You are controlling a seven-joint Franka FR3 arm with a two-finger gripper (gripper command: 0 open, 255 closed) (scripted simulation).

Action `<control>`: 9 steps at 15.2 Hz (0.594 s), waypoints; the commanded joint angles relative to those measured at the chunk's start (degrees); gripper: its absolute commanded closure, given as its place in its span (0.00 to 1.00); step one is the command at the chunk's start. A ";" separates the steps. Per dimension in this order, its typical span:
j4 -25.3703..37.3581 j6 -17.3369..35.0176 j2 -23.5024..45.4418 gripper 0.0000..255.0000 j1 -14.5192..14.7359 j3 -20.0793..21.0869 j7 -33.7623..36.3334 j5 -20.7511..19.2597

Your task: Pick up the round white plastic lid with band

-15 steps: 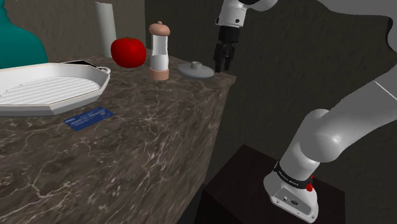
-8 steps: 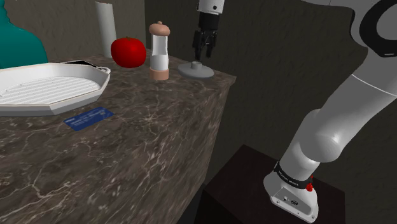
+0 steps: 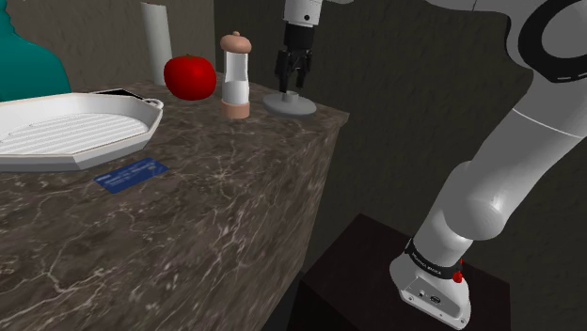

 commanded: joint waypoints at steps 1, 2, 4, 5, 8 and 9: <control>-2.28 2.04 -0.28 0.00 0.00 0.00 -0.04 0.01; -2.30 2.04 -0.29 0.00 0.00 0.00 -0.04 0.01; -2.28 2.08 -0.24 1.00 -0.01 -0.01 -0.06 0.01; -2.34 2.10 -0.28 1.00 0.00 0.00 -0.03 0.01; -2.31 2.08 -0.27 1.00 0.01 0.01 -0.02 0.01; -2.33 2.09 -0.27 1.00 0.00 0.00 -0.03 0.01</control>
